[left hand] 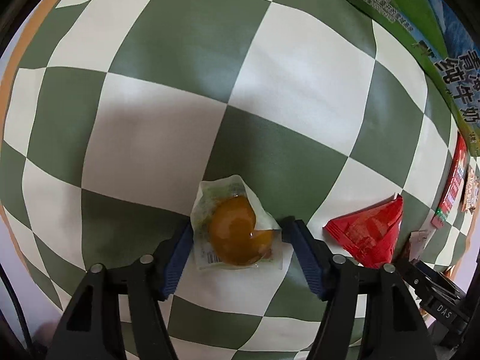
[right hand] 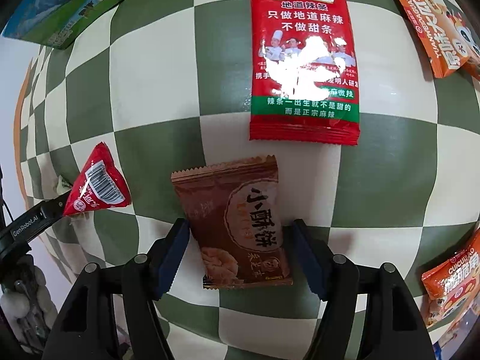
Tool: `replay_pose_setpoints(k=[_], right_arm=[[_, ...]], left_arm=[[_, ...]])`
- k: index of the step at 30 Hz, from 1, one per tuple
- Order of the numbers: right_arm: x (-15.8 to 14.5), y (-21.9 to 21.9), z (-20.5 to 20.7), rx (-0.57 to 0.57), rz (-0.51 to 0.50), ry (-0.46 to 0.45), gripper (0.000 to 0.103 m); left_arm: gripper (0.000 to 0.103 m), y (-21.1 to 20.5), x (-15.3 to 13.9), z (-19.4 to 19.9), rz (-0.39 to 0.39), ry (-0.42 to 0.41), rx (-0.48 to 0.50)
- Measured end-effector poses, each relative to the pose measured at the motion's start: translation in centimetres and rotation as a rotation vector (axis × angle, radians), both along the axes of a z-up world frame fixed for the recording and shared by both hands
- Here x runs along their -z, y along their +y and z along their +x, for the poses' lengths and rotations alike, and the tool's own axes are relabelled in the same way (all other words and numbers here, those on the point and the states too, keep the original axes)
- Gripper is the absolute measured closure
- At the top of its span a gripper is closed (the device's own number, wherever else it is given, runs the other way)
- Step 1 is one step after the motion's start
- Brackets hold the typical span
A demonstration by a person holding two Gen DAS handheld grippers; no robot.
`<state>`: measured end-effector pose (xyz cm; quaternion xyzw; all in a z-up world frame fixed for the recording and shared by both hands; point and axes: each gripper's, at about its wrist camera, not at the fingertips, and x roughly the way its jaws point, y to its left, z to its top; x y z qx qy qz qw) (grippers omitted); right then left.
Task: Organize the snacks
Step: 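Grasp the round orange candy packet with the left tool while the right tool grasps the brown biscuit packet, then carry both packets into the box and open both tools to release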
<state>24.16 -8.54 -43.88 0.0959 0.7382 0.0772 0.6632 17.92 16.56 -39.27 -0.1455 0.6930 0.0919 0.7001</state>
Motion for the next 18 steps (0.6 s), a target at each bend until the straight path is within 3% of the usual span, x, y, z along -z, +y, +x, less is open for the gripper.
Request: replay_pose_setpoints(k=[4,7,11,18], right_arm=[[0.3,1.5,-0.6,-0.015,-0.010,-0.008,0.032],[0.5,1.7,-0.8,-0.018,-0.013,-0.010,0.034],[0.4,1.8,-1.5,-0.049,-0.042,-0.029,0.044],[-0.3,-0.1,-2.2,-0.047,-0.020,-0.054,0.044]], left_arm=[[0.039,-0.9,0.2,0.5,0.019,0.004,0.012],[0.046,-1.5,-0.2,0.7,0.047,0.000,0.008],[0.056,-0.8,-1.1,0.1,0.048,-0.012,-0.002],[0.056,0.2,-2.2,-1.0,0.028,-0.023,-0.021]])
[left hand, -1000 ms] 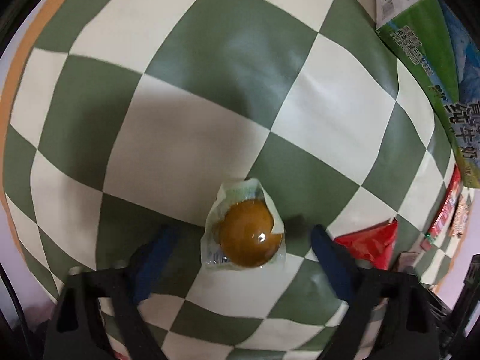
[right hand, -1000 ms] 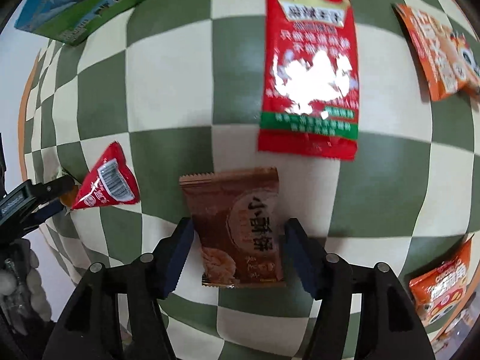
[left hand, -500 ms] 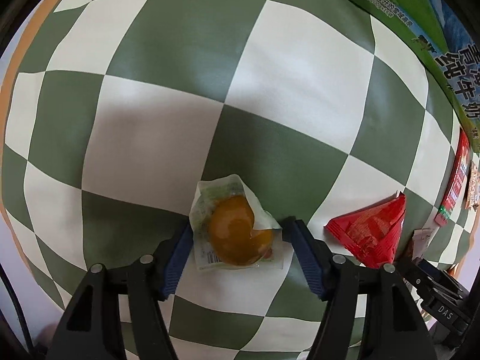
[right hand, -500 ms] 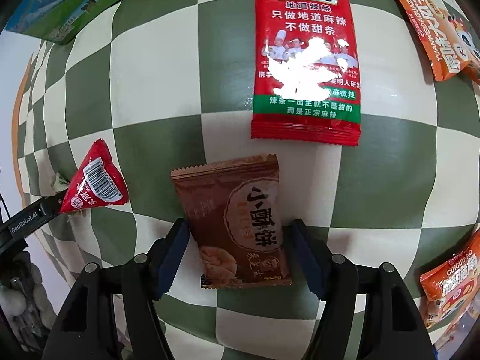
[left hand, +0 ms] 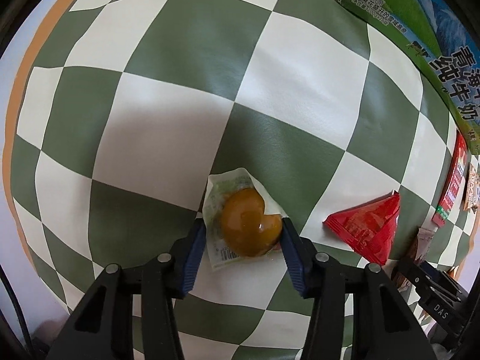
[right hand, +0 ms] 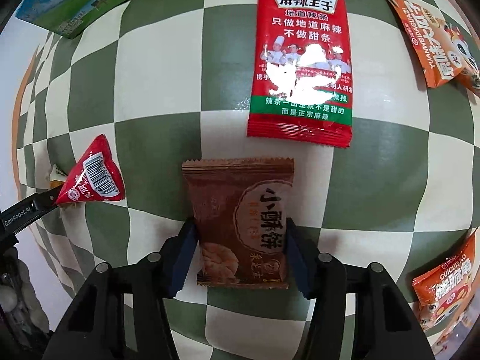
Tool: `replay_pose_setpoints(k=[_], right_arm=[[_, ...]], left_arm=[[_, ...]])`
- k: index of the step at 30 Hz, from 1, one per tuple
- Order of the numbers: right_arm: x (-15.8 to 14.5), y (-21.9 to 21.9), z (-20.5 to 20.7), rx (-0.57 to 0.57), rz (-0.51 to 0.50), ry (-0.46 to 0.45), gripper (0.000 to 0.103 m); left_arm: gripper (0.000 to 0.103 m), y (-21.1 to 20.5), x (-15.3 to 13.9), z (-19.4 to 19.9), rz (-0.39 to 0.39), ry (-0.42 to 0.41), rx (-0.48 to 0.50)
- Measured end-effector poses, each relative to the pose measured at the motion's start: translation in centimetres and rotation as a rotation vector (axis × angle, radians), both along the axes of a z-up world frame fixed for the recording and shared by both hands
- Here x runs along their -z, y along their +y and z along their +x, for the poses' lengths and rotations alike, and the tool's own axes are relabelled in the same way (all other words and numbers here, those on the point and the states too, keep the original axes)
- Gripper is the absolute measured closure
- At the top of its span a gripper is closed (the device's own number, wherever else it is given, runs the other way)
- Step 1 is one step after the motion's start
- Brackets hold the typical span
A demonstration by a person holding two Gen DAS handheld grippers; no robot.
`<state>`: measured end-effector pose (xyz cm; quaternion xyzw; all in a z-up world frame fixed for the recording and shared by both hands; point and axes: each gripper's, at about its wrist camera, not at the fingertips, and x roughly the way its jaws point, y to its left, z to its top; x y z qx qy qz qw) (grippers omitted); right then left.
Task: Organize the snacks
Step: 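Carry both packets into the box and open both tools to release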
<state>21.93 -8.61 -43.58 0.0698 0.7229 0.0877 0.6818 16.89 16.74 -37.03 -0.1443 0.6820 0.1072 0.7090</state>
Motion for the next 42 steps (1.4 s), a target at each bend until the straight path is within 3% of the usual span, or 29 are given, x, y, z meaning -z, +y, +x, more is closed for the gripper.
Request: replay_pose_setpoints(k=[7,13,17,21,26,29,32,36,42], right_arm=[[-1.8,-1.8,-0.4,0.009,0.055,-0.014,0.044],[-5.5,-2.9,-0.5,0.004,0.113,-0.074,0.044],[-10.0,-3.9,0.7,0.016,0.173,-0.137,0.044],[-16.0,-4.9,3.7,0.026,0.228,-0.243,0.045],[-23.2,-6.0,8.3,0.036,0.255,-0.383,0.044],[-25.3,-6.1,12.3,0.037,0.210,-0.446,0.044],[-25.0,-5.9,16.9,0.041,0.159,-0.442,0.044],[-22.6,-6.4,21.4,0.061,0.111,-0.381,0.044],[-17.8,-6.2,25.0,0.075,0.101,-0.264,0.041]], left_arm=[[0.056,-0.1,-3.3,-0.7,-0.035,-0.054,-0.003],[0.056,-1.1,-10.0,-0.2,-0.093,-0.171,0.020],[0.056,-2.9,-15.5,1.5,-0.136,-0.261,0.073],[0.056,-4.6,-19.7,5.8,-0.165,-0.336,0.154],[0.056,-7.6,-22.2,13.1,-0.093,-0.385,0.266],[0.056,-8.2,-22.3,17.9,-0.053,-0.368,0.301],[0.056,-8.3,-21.1,22.4,-0.001,-0.323,0.313],[0.056,-7.6,-18.1,27.5,0.014,-0.230,0.290],[0.054,-7.3,-13.5,30.3,0.026,-0.109,0.315]])
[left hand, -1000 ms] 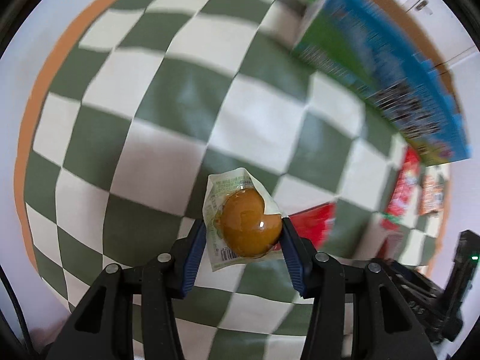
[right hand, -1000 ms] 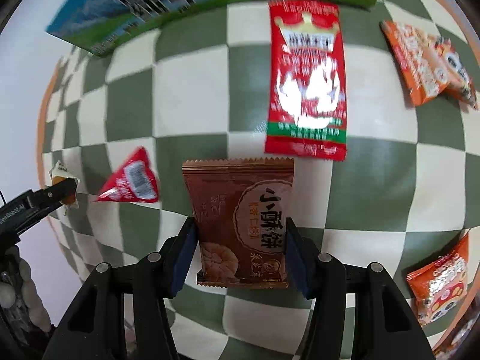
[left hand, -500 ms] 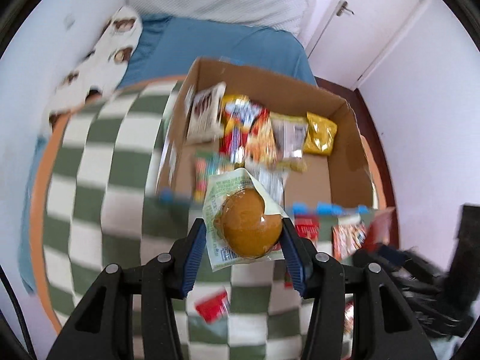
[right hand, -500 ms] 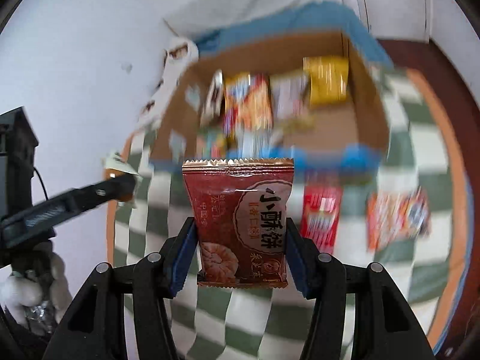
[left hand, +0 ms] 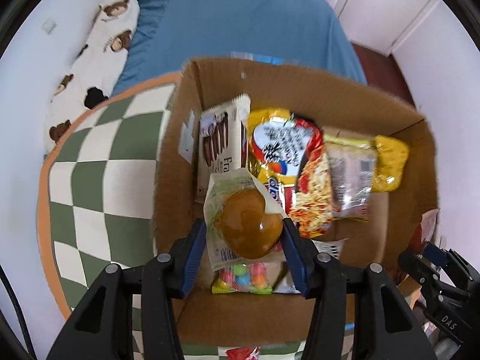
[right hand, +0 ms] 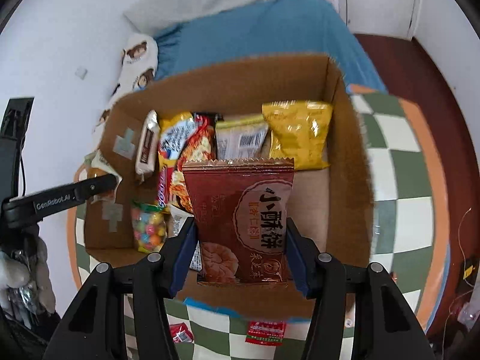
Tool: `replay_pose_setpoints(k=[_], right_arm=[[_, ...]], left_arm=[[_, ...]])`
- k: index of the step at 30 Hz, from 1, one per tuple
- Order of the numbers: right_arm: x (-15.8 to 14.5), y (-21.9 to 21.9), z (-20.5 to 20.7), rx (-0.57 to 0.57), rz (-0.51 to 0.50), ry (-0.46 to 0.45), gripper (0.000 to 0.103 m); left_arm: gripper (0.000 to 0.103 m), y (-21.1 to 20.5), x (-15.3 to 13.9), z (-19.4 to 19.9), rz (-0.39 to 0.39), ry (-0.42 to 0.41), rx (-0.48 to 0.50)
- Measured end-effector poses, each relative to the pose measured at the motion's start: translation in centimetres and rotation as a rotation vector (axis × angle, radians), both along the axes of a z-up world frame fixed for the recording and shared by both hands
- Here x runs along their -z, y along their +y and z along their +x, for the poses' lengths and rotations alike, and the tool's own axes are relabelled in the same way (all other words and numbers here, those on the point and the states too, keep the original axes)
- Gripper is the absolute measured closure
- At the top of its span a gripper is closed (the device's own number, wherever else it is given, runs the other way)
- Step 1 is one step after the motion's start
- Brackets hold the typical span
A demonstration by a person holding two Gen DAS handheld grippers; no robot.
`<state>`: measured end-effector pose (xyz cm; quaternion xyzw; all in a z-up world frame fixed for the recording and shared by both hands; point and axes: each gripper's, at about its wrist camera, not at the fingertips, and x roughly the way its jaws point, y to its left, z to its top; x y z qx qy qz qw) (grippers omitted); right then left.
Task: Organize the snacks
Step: 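Carry both packets into the box and open both tools to release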
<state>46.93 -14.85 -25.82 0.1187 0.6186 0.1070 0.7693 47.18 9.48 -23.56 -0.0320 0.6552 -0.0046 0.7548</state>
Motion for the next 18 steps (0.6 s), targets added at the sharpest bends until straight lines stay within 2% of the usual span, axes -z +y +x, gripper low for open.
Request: replay_pose_setpoints(k=[1,2,3,4,5,9,15,18], right_arm=[[0.9,0.2,0.4,0.002,0.007,0.039,0.034],[1.9,0.4,0.8,-0.002,0.007,0.083,0.015],[2.8,0.6,1.1,-0.012,0.000,0.119,0.006],[3.5,0.8,1.3,-0.020,-0.014,0.134,0.006],[3.9,1.0,1.5,-0.023,-0.028,0.138,0.006],[4.9,1.3,2.0,-0.025,-0.038,0.157,0.006],[4.0,1.6,2.4,-0.027,-0.084,0.112,0.006],[3.2,1.8,2.3,-0.025,-0.094,0.084,0.006]], left_arm=[[0.054,0.1,1.0,0.5,-0.002,0.041,-0.001],[0.051,0.3,1.9,0.8,-0.015,0.075,-0.009],[0.048,0.4,2.6,1.2,-0.033,0.100,-0.016],[0.037,0.5,3.4,1.4,-0.065,0.125,-0.019],[0.033,0.6,3.8,1.4,-0.075,0.129,-0.020],[0.033,0.6,3.7,1.1,-0.077,0.091,-0.028],[0.032,1.1,3.2,0.5,-0.077,0.063,-0.044],[0.022,1.4,2.2,0.0,-0.089,0.035,-0.054]])
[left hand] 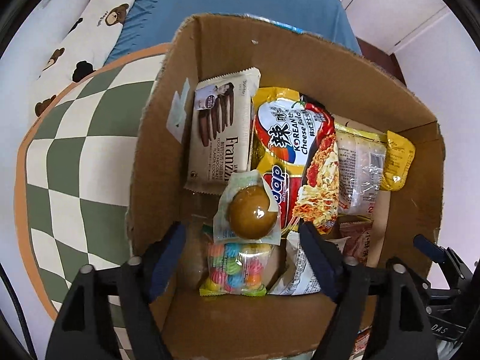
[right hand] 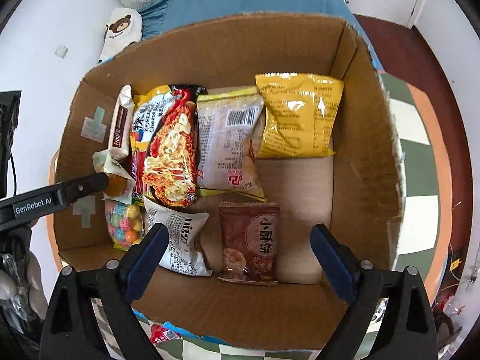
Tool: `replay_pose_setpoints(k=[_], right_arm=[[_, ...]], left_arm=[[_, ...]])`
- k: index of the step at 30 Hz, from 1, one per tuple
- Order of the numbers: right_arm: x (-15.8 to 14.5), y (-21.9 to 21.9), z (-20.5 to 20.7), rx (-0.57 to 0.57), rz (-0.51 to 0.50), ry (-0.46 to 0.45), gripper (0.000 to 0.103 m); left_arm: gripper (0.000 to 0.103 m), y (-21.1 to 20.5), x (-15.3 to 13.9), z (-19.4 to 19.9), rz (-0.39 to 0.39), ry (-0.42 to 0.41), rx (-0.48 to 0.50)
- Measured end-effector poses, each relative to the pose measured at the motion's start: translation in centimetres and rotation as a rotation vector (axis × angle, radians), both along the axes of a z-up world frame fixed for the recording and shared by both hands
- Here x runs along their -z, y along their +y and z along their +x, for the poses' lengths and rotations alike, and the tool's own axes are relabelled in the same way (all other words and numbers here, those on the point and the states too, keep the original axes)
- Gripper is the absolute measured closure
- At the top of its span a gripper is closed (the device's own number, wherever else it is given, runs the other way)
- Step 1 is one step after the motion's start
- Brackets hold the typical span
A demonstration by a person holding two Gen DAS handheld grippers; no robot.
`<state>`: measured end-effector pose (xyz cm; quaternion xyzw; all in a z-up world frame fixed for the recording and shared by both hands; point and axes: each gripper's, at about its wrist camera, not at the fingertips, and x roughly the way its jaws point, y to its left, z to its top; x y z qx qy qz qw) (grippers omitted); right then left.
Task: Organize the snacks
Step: 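Carry both packets into the box and open both tools to release, then move both tools back over the remaining snacks on the cloth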
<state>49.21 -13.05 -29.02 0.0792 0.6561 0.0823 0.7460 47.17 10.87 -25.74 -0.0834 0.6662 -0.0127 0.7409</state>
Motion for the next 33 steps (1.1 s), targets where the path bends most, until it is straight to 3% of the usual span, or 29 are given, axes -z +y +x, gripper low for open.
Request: replay_pose_setpoints(k=[5,18,33], right_arm=[[-1.8,-0.1,-1.3,-0.006,-0.031,-0.062,0.005],[-6.8,-1.5,-6.7,0.017,-0.072,-0.237,0.004],[-12.3,-2.5,-15.3,0.037,-0.036,-0.381,0.004]], left_arm=[[0.001,-0.7,-2.0,-1.8,0.034,-0.081,0.025],[0.001,-2.4,-7.4,-9.3,0.056,-0.310,0.025],[0.001,-4.1,-14.4,-18.0,0.103,-0.518,0.033]])
